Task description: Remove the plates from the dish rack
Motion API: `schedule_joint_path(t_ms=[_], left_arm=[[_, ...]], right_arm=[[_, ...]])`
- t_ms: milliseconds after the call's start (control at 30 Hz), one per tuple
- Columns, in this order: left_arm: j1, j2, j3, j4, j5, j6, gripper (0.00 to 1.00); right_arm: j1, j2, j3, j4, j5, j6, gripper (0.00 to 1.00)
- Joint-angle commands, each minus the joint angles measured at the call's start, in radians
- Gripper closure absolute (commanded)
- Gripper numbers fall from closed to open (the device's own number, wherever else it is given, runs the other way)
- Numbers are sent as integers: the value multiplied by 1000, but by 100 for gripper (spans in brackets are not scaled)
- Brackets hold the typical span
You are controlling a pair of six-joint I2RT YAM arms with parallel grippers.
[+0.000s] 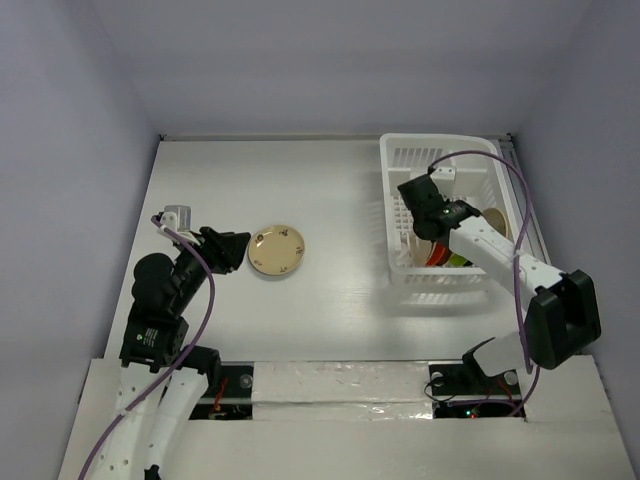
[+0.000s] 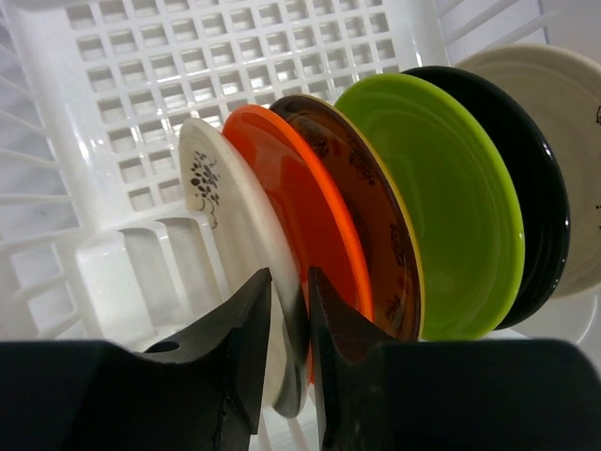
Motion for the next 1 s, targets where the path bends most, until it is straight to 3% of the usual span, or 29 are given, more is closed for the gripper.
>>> schedule_joint_path(t_ms=[0,133,267,633,967], left_arm=[[3,-6,-2,24,0,0,59],[3,-8,-2,24,0,0,59],[3,-12,-2,27,2,0,59],[3,-20,-4,27,0,-2,59],[3,-19,-4,27,0,-2,59]], right_arm=[[-3,24,29,1,48,0,74],[-3,12,41,-17,66,-16,90],[7,-16,70,-61,99,-39,97],[91,-58,176,-201,232,-50,100],[191,-149,333,-214,310,-2,100]])
